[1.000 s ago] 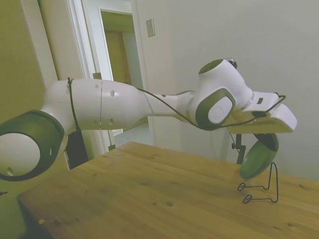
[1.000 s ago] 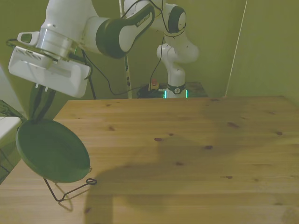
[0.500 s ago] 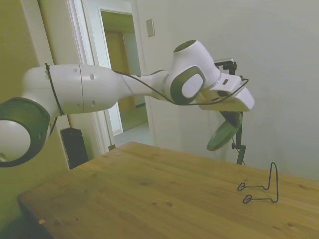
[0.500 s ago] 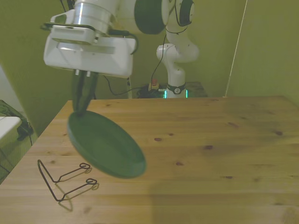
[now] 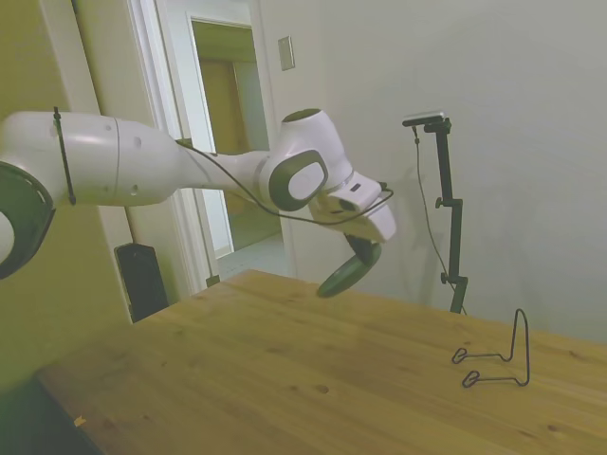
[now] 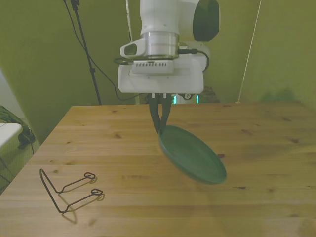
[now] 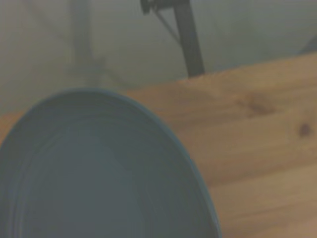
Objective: Unload the plate
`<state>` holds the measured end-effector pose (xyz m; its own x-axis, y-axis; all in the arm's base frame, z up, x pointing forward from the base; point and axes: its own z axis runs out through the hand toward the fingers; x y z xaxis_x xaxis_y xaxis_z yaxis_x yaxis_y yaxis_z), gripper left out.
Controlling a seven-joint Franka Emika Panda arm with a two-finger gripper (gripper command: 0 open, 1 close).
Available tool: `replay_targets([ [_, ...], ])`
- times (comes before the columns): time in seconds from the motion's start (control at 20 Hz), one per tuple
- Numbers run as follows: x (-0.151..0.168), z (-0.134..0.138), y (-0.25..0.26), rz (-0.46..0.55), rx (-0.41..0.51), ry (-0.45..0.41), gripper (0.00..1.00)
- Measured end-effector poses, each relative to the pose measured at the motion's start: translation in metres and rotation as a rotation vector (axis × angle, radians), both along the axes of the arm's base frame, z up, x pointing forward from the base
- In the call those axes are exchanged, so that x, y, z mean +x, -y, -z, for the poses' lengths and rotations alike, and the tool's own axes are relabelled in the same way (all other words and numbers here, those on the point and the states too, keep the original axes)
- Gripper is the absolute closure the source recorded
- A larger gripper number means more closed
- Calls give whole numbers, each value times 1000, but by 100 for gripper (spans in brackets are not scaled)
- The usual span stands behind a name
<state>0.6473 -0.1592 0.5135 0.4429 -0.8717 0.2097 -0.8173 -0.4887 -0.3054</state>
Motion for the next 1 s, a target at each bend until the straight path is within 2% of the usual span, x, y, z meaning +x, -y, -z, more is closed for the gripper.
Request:
replay_targets([
  [0.2, -21, 39, 9, -1, 92, -46, 100],
  [0.5, -47, 102, 37, -29, 98, -80, 100],
  [0.75, -57, 120, 50, -26, 106, -112, 100],
  [0.8, -58, 122, 52, -24, 107, -115, 0],
  [1.0, -59, 130, 57, -21, 106, -130, 0],
])
